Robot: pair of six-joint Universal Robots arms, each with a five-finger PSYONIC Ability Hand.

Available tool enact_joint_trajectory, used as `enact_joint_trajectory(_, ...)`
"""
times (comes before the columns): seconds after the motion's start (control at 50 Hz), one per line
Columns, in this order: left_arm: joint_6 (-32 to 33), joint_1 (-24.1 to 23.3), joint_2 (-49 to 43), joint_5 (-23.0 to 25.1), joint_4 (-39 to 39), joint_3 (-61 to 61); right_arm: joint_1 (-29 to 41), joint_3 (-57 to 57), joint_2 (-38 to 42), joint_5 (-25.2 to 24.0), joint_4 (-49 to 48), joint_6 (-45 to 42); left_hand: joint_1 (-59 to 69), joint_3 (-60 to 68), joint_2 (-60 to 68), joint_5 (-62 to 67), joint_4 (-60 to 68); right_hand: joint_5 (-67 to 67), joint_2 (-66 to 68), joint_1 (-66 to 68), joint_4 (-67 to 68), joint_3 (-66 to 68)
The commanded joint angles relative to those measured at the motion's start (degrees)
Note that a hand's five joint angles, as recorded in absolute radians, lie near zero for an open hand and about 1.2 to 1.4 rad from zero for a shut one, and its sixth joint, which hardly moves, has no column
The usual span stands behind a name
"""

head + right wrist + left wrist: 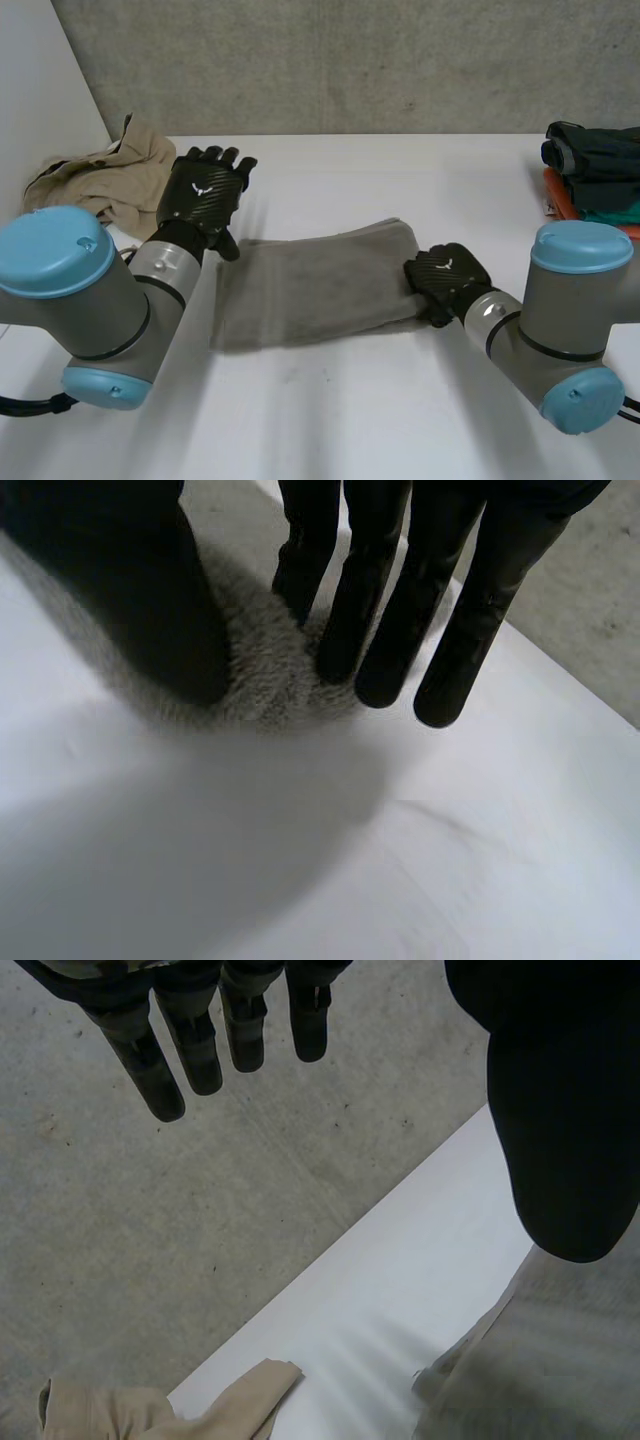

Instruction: Fold the laundry.

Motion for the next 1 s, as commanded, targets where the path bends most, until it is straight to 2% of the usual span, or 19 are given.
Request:
enact_joint_trajectory(0.02, 0.0, 0.3, 0.5, -0.1, -0.1, -0.6, -2.1, 0.4, -1.9, 2.9, -1.8, -7.9, -1.4, -2.1, -1.8, -2.7, -1.7, 37.9, 36.3, 40.1, 37.3, 36.8)
enact_joint_trajectory(0.16, -0.1, 0.5, 1.6, -0.6, -0.2, -0.8, 0.3, -1.3, -5.5, 3.1, -2.4, -19.3, -1.4, -2.1, -1.8, -2.7, -1.7, 37.9, 36.3, 40.1, 37.3, 36.8)
enact_joint_trajectory(0.26, -0.1, 1.2, 2.8, -0.7, -0.7, -1.2, 13.1, -6.0, -4.0, 2.0, -7.9, -26.6, -1.4, -2.2, -1.8, -2.8, -1.8, 37.9, 36.3, 40.1, 37.3, 36.8)
enact_joint_trajectory(0.3, -0.1, 1.9, 3.5, -0.9, -0.9, -1.3, 15.8, -6.7, -2.7, 0.9, -10.6, -28.6, -1.4, -2.1, -1.8, -2.7, -1.7, 37.9, 36.3, 40.1, 37.3, 36.8)
enact_joint_trajectory(0.4, -1.7, 2.4, 5.1, -3.3, -1.8, -2.0, 20.8, -7.2, 2.7, -8.7, -15.9, -32.4, -0.7, -1.5, -1.1, -2.1, -1.0, 37.9, 36.3, 40.1, 37.3, 36.8)
enact_joint_trajectory(0.42, -2.1, 2.4, 5.2, -4.0, -2.0, -2.0, 21.8, -7.4, 4.8, -12.1, -16.3, -33.0, -0.6, -1.3, -0.9, -1.9, -0.9, 37.9, 36.3, 40.1, 37.3, 36.8)
enact_joint_trajectory(0.48, -4.5, 2.3, 5.8, -6.2, -3.2, -1.8, 22.2, -7.6, 6.5, -16.4, -16.2, -32.3, -0.6, -1.3, -0.9, -1.9, -0.9, 37.9, 36.3, 40.1, 37.3, 36.8)
enact_joint_trajectory(0.52, -5.7, 2.1, 5.8, -6.4, -4.0, -1.4, 22.2, -7.6, 6.4, -17.7, -16.2, -31.2, -0.6, -1.3, -0.9, -1.9, -0.9, 15.2, 13.6, 17.4, 14.6, 14.1)
enact_joint_trajectory(0.56, -6.2, 2.0, 5.9, -6.5, -4.6, -1.1, 22.2, -7.6, 6.4, -16.7, -16.2, -29.6, -0.6, -1.3, -0.9, -1.9, -0.9, -19.1, -20.7, -16.9, -19.7, -20.2)
enact_joint_trajectory(0.58, -6.4, 1.9, 5.9, -6.5, -4.8, -0.9, 21.9, -7.5, 6.4, -14.6, -16.2, -26.5, -0.6, -1.3, -0.9, -1.9, -0.9, -32.1, -33.7, -29.9, -32.7, -33.2)
enact_joint_trajectory(0.64, -6.8, 1.6, 5.8, -6.5, -5.0, -0.2, 20.0, -7.5, 5.3, -10.7, -16.1, -17.2, -0.4, -1.1, -0.8, -1.7, -0.7, -32.1, -33.7, -29.9, -32.7, -33.2)
enact_joint_trajectory(0.66, -6.8, 1.5, 5.7, -6.6, -5.0, 0.1, 18.1, -7.4, 3.1, -8.0, -16.1, -8.2, -0.4, -1.1, -0.8, -1.7, -0.7, -32.1, -33.7, -29.9, -32.7, -33.2)
enact_joint_trajectory(0.7, -7.2, 0.3, 5.6, -6.6, -5.0, 1.6, 16.3, -7.1, -0.2, -5.3, -15.8, 2.0, -0.2, -1.0, -0.6, -1.6, -0.5, -32.1, -33.7, -29.9, -32.7, -33.2)
enact_joint_trajectory(0.72, -7.4, -0.2, 5.2, -6.6, -5.1, 2.3, 14.8, -6.5, -3.4, -3.1, -15.3, 11.2, -0.2, -1.0, -0.6, -1.6, -0.5, -32.1, -33.7, -29.9, -32.7, -33.2)
enact_joint_trajectory(0.78, -8.8, -3.2, 3.7, -6.4, -5.1, 5.2, 12.5, -6.5, -6.4, -0.9, -12.1, 22.2, -0.1, -0.8, -0.4, -1.4, -0.4, -32.1, -33.7, -29.9, -32.7, -33.2)
enact_joint_trajectory(0.8, -9.3, -4.0, 2.9, -6.4, -5.2, 6.1, 10.7, -7.2, -6.7, -0.5, -8.5, 25.9, -0.1, -0.8, -0.4, -1.4, -0.4, -32.1, -33.7, -29.9, -32.7, -33.2)
enact_joint_trajectory(0.9, -13.4, -9.6, -3.4, -6.4, -8.2, 12.0, 7.2, -11.0, -4.7, 0.1, 2.6, 27.0, 0.3, -0.5, -0.1, -1.0, 0.0, -32.1, -33.7, -29.9, -32.7, -33.2)
enact_joint_trajectory(1.0, -14.2, -12.0, -9.6, -6.8, -12.7, 15.3, 7.5, -17.4, -0.1, 0.4, 9.7, 25.6, 0.8, 0.0, 0.4, -0.5, 0.5, -32.1, -33.7, -29.9, -32.7, -33.2)
